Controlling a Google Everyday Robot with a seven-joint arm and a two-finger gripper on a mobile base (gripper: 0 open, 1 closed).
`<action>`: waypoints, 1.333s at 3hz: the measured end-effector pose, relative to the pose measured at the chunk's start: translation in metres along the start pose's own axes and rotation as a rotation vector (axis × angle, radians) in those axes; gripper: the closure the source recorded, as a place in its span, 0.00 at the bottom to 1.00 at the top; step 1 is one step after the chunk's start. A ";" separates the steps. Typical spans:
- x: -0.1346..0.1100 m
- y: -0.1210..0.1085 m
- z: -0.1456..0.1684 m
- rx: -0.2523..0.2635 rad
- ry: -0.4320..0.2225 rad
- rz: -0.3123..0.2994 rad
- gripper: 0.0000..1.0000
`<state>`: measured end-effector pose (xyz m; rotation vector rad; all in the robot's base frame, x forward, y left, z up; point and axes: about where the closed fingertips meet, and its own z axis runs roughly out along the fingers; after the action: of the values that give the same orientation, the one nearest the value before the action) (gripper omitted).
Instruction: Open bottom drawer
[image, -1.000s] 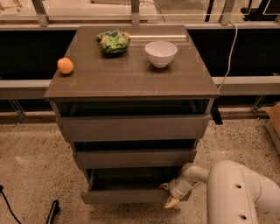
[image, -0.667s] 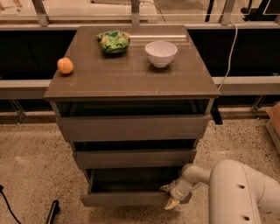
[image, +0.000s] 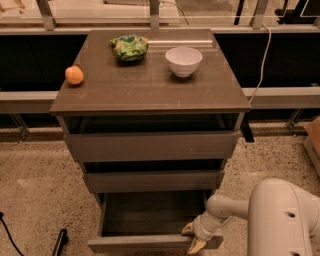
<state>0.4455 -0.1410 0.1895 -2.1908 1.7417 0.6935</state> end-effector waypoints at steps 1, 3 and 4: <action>-0.023 0.042 0.009 -0.040 -0.053 0.069 0.39; -0.023 0.032 -0.024 0.121 -0.060 0.089 0.00; -0.024 0.022 -0.060 0.213 -0.050 0.040 0.00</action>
Offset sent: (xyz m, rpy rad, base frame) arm -0.0472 0.0029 0.0313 0.0470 -0.0167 -0.1886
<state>0.4326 -0.1546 0.2549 -1.9854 1.7514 0.5383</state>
